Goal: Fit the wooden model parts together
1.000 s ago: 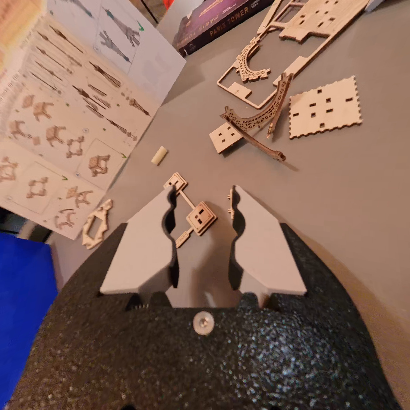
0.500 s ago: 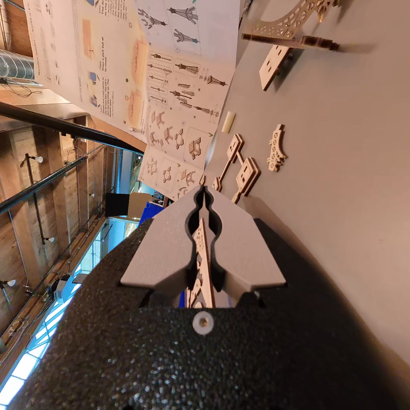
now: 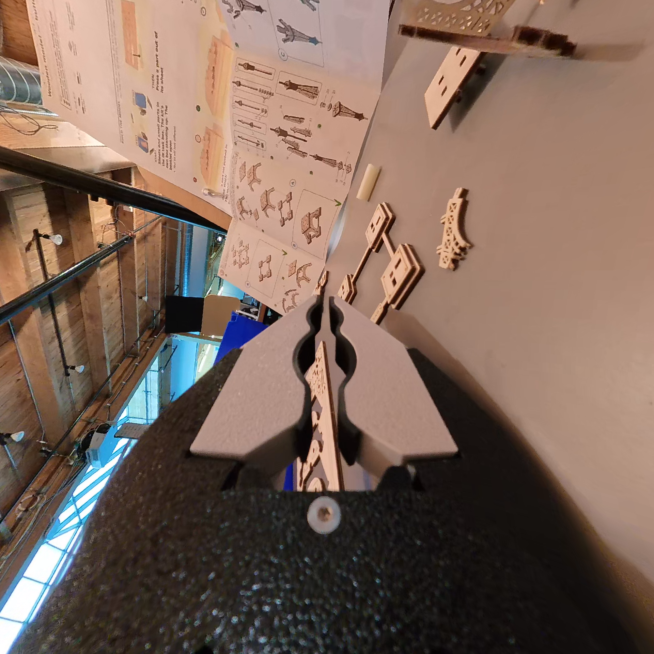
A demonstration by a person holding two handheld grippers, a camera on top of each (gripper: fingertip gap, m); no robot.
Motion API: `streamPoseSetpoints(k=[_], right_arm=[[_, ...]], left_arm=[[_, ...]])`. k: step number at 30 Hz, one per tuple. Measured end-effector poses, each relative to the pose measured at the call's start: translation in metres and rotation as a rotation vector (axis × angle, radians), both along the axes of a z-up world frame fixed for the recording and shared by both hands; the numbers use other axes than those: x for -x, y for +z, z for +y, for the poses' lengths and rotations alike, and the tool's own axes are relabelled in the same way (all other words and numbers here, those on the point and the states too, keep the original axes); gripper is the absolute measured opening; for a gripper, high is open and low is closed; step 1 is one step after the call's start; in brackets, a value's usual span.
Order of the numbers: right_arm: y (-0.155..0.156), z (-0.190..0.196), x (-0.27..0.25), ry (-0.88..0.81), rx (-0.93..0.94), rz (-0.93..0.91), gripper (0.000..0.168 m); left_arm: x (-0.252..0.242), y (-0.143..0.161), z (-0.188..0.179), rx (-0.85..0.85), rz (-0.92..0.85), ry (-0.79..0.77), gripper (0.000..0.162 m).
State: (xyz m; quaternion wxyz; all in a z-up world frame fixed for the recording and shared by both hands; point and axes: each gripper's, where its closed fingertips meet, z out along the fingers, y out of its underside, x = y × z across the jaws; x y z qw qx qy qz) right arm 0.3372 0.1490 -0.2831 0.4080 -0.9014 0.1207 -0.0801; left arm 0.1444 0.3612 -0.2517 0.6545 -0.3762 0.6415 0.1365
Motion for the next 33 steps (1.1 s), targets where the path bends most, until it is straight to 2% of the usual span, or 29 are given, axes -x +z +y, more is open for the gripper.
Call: streamPoseSetpoints(k=[26,29,33], right_arm=[[0.0006,-0.0003,0.0007,0.003,0.004,-0.027,0.064],[0.0028,0.0004,0.0027,0.017,0.008,-0.092,0.06],[0.0033,0.002,0.0075,0.048,0.013,-0.129,0.051]], left_arm=[[0.0045,0.0073,0.0042,-0.051,-0.031,0.047,0.01],[0.0046,0.0076,0.0042,-0.053,-0.033,0.048,0.011],[0.0057,0.0086,0.0062,-0.052,-0.039,0.065,0.02]])
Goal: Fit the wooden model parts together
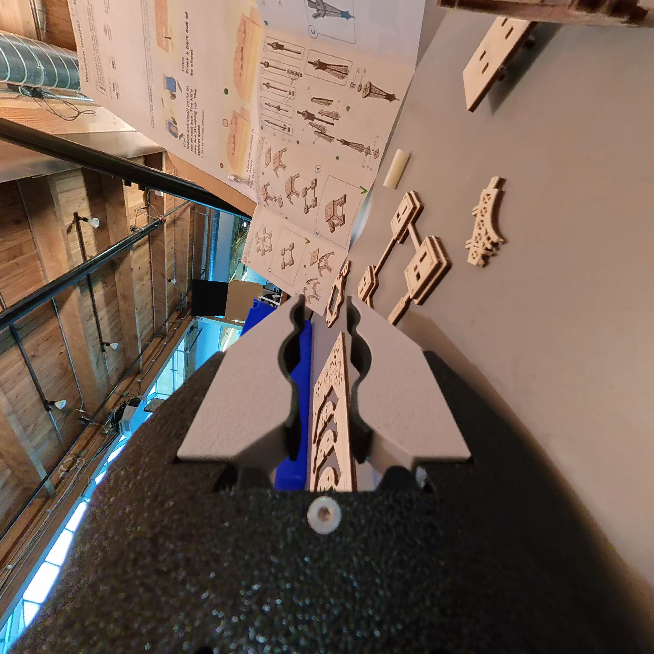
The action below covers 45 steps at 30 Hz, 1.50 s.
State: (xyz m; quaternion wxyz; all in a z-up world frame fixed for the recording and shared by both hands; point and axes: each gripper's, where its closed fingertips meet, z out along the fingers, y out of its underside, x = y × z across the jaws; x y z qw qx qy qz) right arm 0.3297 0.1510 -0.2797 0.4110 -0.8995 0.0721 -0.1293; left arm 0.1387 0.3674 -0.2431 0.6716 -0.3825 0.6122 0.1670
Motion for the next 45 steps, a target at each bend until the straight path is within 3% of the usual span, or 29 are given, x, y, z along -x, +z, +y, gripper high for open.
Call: streamPoseSetpoints(k=[5,12,15,19,20,22,25,31,35,37,39,40,43,45], right_arm=[[-0.001,-0.001,-0.002,-0.012,-0.003,0.027,0.054],[-0.001,-0.002,-0.005,-0.032,-0.005,0.034,0.06],[0.001,-0.006,-0.013,-0.097,-0.006,-0.002,0.078],[0.015,-0.013,-0.018,-0.114,0.012,-0.101,0.089],[0.033,-0.006,-0.019,-0.087,-0.027,-0.172,0.092],[0.077,0.007,-0.014,0.024,-0.115,-0.372,0.078],[0.133,0.009,-0.024,0.03,-0.154,-0.718,0.106],[0.131,0.011,-0.017,0.282,0.05,-1.05,0.092],[0.134,0.011,-0.024,0.298,0.042,-1.054,0.083],[0.137,0.017,-0.037,0.252,0.007,-0.987,0.085],[0.145,0.023,-0.063,0.061,-0.124,-0.772,0.095],[0.145,0.033,-0.066,0.015,-0.215,-0.607,0.092],[0.134,0.07,-0.018,0.163,-0.313,-0.153,0.081],[0.115,0.079,0.012,0.289,-0.2,-0.11,0.088]], left_arm=[[0.001,0.005,-0.002,-0.018,-0.022,0.001,0.041],[0.003,0.016,-0.001,-0.03,-0.089,0.024,0.088],[0.009,0.025,0.004,-0.002,-0.159,0.032,0.1],[0.013,0.05,0.007,0.107,-0.296,-0.037,0.098],[0.012,0.06,0.006,0.113,-0.307,-0.084,0.095],[0.016,0.078,0.014,0.1,-0.294,-0.134,0.095],[0.034,0.094,0.046,0.047,-0.224,-0.11,0.096],[0.064,0.085,0.086,-0.044,0.031,-0.137,0.076],[0.074,0.079,0.104,-0.067,0.092,-0.141,0.073],[0.068,0.087,0.113,-0.053,0.023,-0.127,0.072],[0.047,0.101,0.112,0.044,-0.119,-0.127,0.072],[0.03,0.109,0.104,0.123,-0.195,-0.162,0.073],[-0.029,0.098,0.048,0.462,-0.158,-0.359,0.076],[-0.048,0.072,0.014,0.598,-0.004,-0.411,0.086]])
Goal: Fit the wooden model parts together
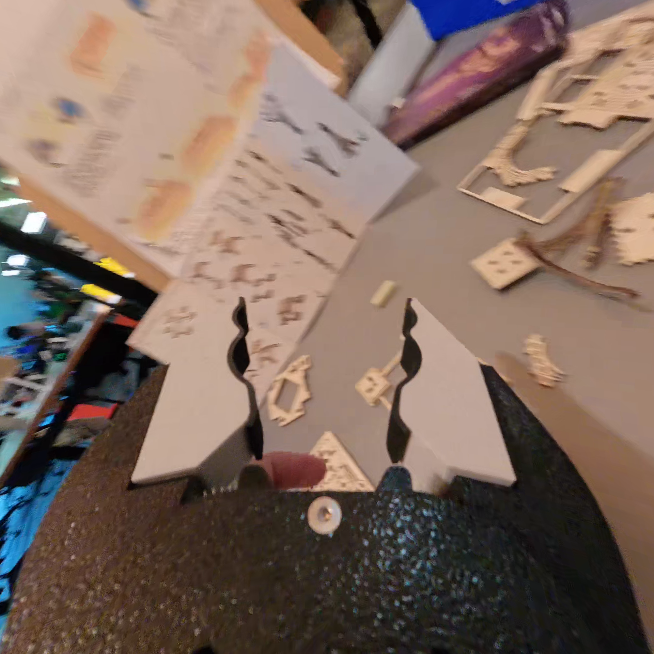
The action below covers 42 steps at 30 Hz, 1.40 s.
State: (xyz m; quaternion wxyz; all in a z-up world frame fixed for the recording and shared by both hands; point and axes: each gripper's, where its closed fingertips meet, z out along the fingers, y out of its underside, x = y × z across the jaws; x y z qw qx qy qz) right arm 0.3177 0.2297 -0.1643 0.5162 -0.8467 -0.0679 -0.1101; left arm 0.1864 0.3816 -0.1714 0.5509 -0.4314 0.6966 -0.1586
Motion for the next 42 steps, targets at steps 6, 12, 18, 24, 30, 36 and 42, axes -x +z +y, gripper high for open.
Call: streamPoseSetpoints(k=[6,12,18,24,30,36,42], right_arm=[[-0.04,0.007,0.004,0.017,0.02,0.069,0.092],[-0.044,0.005,-0.013,-0.013,-0.078,-0.025,0.087],[-0.027,-0.019,-0.048,-0.148,-0.259,-0.201,0.081],[-0.033,-0.028,-0.056,-0.161,-0.241,-0.372,0.067],[-0.031,-0.039,-0.083,-0.302,-0.229,-0.534,0.059],[-0.044,-0.041,-0.096,-0.338,-0.172,-0.517,0.064],[-0.051,-0.038,-0.093,-0.322,-0.149,-0.52,0.065]], left_arm=[[-0.008,-0.031,-0.039,0.24,0.147,-0.135,0.071],[-0.004,0.018,-0.005,0.633,-0.169,-0.151,0.063],[0.013,0.053,0.054,0.699,-0.6,0.031,0.066],[0.062,0.057,0.087,0.561,-0.937,0.269,0.045],[0.069,0.052,0.085,0.217,-0.923,0.383,0.042],[0.061,0.044,0.08,0.191,-0.905,0.362,0.041],[0.055,0.038,0.078,0.149,-0.865,0.349,0.041]])
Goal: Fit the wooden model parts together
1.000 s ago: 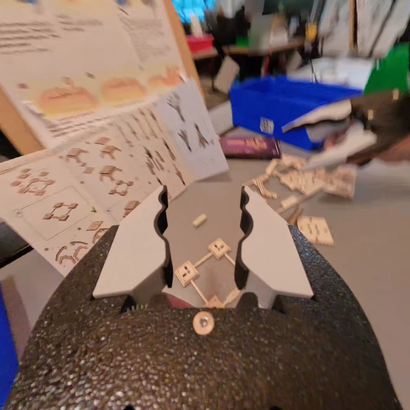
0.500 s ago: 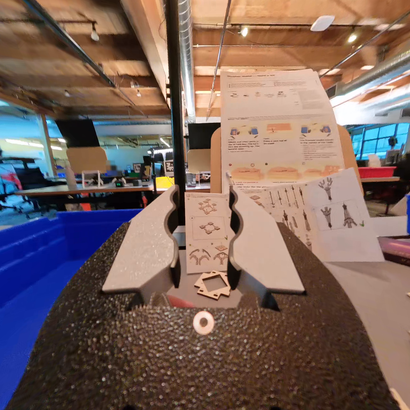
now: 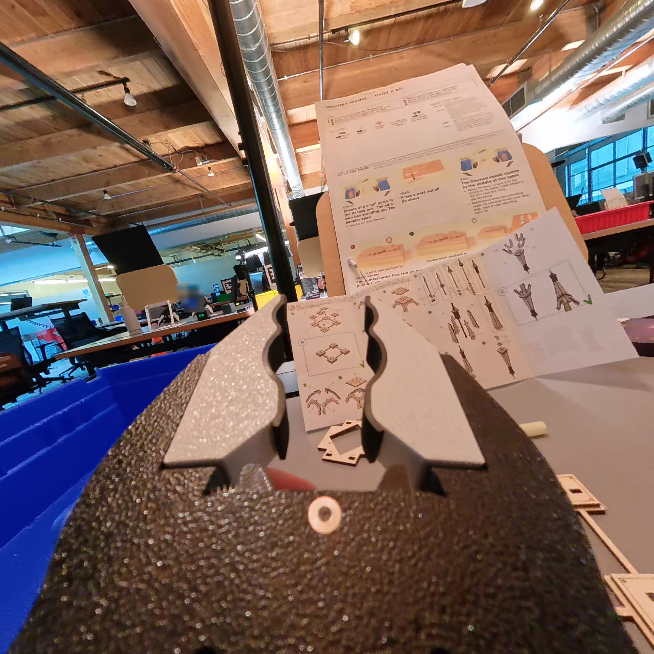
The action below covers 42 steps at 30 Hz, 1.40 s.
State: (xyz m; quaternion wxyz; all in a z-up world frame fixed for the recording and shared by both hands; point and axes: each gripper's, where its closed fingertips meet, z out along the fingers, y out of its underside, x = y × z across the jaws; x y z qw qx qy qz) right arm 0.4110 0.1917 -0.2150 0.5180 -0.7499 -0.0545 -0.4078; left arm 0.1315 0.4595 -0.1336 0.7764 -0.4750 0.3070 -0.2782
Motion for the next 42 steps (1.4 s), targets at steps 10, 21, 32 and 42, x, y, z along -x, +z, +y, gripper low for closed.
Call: streamPoseSetpoints(k=[10,21,32,42], right_arm=[[-0.003,0.003,0.004,0.018,0.015,-0.003,0.064],[-0.006,0.004,0.004,0.017,0.032,-0.013,0.065],[-0.007,0.002,0.001,-0.003,0.037,0.004,0.064],[-0.013,0.004,0.001,-0.006,0.075,-0.014,0.063]], left_arm=[[-0.01,-0.006,-0.003,-0.024,0.054,-0.007,0.04],[-0.014,-0.011,-0.003,-0.028,0.089,-0.004,0.038],[-0.018,-0.013,-0.006,-0.048,0.111,-0.004,0.036],[-0.025,-0.016,-0.015,-0.108,0.163,-0.015,0.033]])
